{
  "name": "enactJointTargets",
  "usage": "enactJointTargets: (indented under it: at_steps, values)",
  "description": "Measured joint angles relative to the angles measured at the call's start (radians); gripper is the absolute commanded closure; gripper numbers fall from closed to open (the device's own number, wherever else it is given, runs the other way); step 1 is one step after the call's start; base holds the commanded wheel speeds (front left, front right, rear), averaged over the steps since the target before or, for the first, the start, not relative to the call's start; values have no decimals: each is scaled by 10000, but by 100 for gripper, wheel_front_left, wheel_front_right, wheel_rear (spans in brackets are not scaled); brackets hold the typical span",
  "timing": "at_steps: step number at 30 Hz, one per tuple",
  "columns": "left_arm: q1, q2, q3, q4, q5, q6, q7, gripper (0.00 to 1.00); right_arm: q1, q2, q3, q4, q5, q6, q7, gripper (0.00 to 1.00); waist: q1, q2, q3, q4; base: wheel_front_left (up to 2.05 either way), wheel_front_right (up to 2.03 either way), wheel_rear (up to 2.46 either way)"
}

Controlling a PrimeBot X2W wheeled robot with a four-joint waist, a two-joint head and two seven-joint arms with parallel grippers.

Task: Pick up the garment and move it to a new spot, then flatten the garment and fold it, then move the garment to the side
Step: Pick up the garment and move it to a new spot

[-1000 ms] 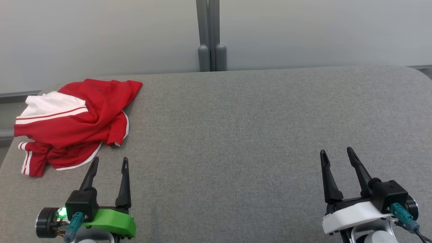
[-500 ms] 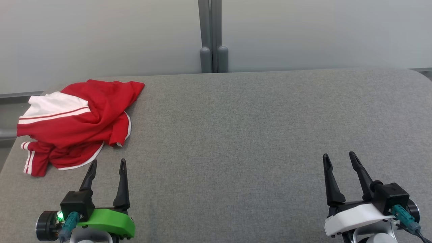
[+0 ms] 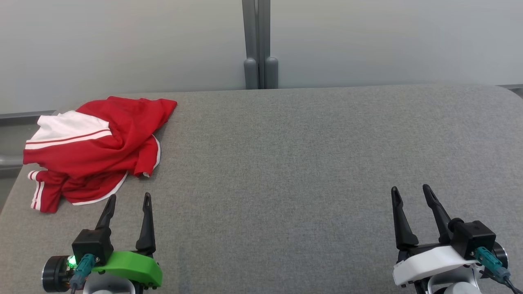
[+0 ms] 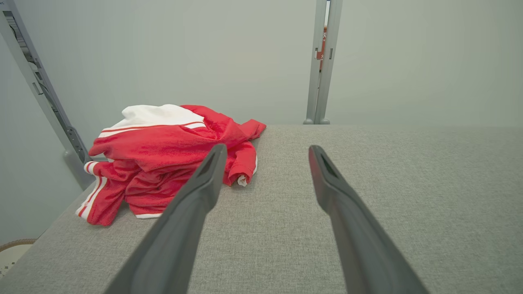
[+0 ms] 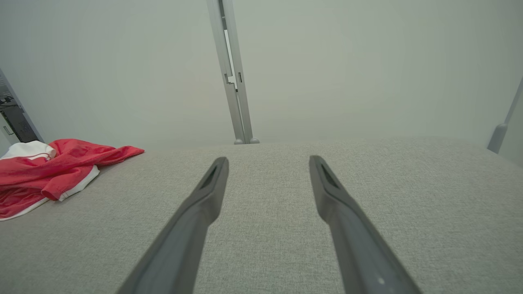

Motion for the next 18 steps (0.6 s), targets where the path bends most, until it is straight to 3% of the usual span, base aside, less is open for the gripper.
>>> enactJointTargets:
  at_steps: [18]
  values:
    - [0, 253, 52, 38, -182, 178, 128, 0, 13, 0, 65, 117, 109, 0, 31, 0, 0, 0, -16, 588, 0, 0, 0]
